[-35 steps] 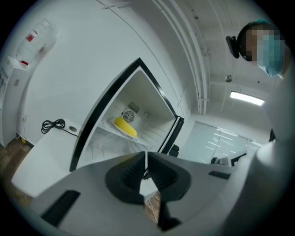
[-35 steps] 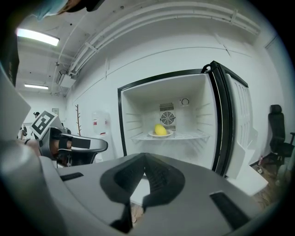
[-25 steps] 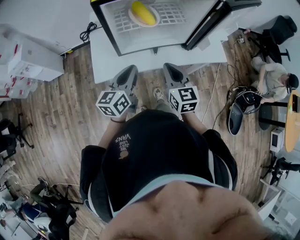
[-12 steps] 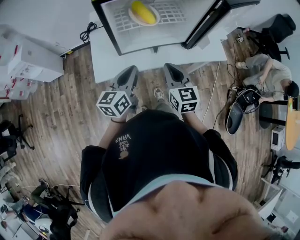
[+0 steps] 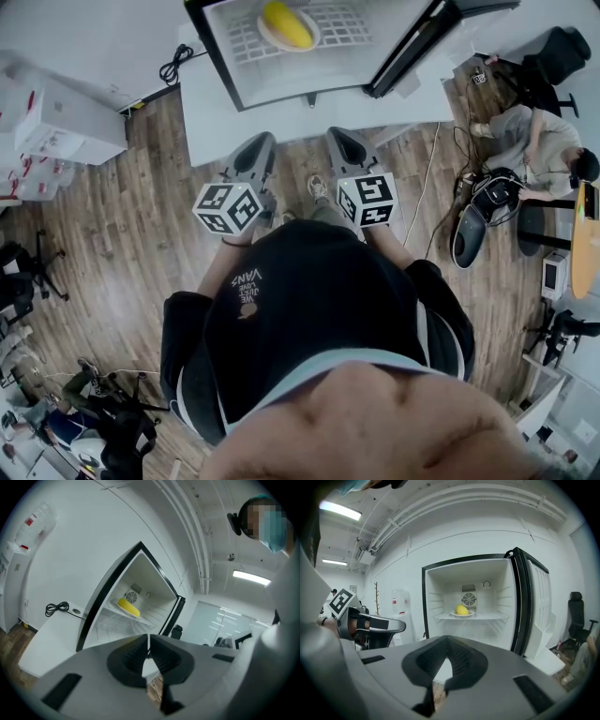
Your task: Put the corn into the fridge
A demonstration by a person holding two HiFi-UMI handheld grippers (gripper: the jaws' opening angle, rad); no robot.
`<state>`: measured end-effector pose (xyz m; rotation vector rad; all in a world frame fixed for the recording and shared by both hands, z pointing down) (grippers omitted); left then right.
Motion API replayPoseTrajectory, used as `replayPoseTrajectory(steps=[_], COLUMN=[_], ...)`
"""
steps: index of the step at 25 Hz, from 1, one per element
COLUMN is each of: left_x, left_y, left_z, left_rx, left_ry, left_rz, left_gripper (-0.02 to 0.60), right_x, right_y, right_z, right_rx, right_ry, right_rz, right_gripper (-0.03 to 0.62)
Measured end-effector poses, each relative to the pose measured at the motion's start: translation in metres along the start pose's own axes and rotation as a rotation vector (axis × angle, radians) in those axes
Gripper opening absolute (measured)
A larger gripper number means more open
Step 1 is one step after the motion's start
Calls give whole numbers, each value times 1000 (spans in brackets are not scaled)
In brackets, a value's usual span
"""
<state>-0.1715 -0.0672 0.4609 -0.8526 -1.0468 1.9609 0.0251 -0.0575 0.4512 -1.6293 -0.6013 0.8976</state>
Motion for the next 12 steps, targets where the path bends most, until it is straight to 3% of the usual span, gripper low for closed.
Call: replayPoseTrajectory(steps=[12], left_x=[0], left_y=[2], left_z=[1], left_rx=[4], left_ry=[-2], left_rz=[-6], left_gripper=[29], right_x=[-2], right_y=[3], right_z=[2], right_rx=[2], right_ry=[-2], right_rz=[-2], right_gripper=[12])
Point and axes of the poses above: the fingertips, and each gripper's own axes: x backward along the fingers, z to its left, y out of its top, the point moved 7 cm from there along x, backward along the fingers, and after that the axes turned 11 degrees about y, right-handed, at the moved point
